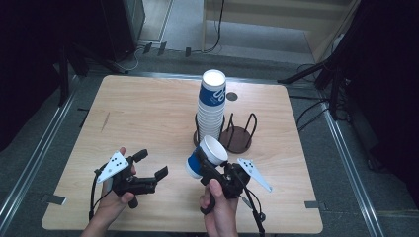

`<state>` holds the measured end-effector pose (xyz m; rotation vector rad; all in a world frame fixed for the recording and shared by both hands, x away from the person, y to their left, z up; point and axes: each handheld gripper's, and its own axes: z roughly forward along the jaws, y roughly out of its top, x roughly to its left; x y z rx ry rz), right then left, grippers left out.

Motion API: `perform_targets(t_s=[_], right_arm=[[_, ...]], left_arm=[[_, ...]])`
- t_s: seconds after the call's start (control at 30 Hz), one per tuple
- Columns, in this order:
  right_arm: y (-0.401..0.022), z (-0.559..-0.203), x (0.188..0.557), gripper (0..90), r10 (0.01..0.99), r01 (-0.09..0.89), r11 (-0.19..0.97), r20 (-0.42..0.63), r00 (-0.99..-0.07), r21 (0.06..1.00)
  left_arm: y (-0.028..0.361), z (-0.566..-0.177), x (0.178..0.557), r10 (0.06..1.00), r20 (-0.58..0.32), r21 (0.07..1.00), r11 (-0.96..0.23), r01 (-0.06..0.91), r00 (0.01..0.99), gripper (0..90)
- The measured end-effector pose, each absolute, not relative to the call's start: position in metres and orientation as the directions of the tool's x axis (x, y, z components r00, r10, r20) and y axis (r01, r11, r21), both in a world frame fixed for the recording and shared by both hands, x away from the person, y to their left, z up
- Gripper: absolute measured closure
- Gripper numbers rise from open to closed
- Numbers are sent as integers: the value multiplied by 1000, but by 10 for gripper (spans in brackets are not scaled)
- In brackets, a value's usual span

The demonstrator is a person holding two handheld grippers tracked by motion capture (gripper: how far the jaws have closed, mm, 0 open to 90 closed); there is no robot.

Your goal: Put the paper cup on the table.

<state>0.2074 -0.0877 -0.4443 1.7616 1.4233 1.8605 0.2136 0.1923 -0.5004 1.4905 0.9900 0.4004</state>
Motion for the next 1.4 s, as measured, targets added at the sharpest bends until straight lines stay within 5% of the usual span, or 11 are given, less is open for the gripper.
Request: perform_targets(t_s=[0.63, 1.4], right_arm=[[-94, -444, 209, 215, 841, 365, -385, 485, -240, 848], [-124, -457, 215, 213, 972, 235, -195, 219, -82, 952]], left_arm=[[231, -520, 226, 859, -253, 930, 88, 357, 445, 14], [283, -529, 226, 933, -209, 930, 97, 356, 292, 14]])
